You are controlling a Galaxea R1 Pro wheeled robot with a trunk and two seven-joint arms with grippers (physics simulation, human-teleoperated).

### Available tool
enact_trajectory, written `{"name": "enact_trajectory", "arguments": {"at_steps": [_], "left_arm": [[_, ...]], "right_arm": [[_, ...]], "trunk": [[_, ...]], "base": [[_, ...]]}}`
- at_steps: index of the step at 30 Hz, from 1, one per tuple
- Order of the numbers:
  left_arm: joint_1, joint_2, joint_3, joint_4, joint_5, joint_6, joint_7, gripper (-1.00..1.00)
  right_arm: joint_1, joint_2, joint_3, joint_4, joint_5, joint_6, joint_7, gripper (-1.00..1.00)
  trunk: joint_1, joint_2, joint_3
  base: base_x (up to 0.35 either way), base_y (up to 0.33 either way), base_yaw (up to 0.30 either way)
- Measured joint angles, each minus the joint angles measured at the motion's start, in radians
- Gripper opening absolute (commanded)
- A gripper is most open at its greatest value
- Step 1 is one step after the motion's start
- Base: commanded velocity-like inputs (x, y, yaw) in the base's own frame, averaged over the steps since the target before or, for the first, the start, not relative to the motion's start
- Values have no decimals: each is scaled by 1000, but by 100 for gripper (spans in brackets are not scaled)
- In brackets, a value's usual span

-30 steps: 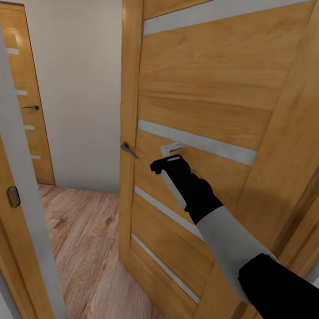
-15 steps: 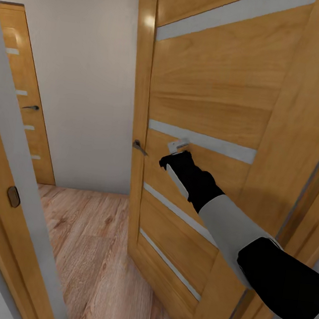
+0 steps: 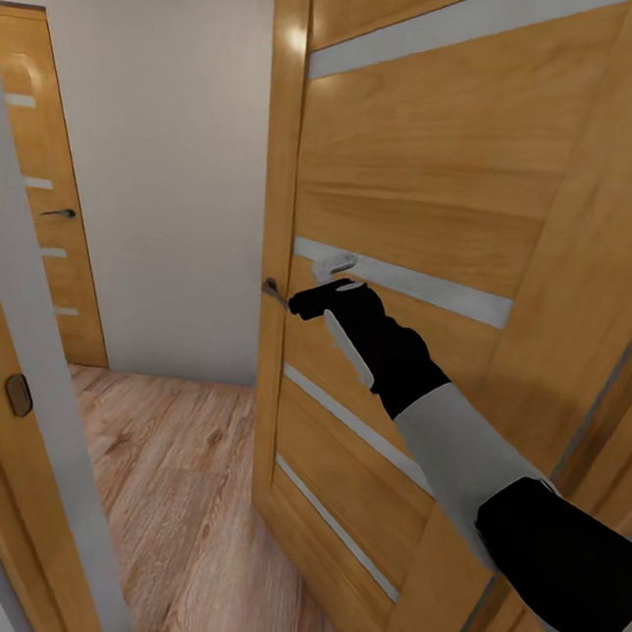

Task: Move the two storage containers from the living room to the garage. In the garage, place one container on the floor and stack the other container on top of it (either order is fine).

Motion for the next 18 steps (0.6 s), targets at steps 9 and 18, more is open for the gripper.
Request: {"name": "enact_trajectory", "arguments": {"at_steps": [9,18], "left_arm": [[0,0,-1,0,-3,0,0,100],[0,1,1,0,-3,0,0,100]], "right_arm": [[0,0,1,-1,0,0,5,100],[0,0,1,-1,-19,-1,7,100]], "trunk": [[0,0,0],[0,0,0]], "base": [[311,0,0],[211,0,0]]}}
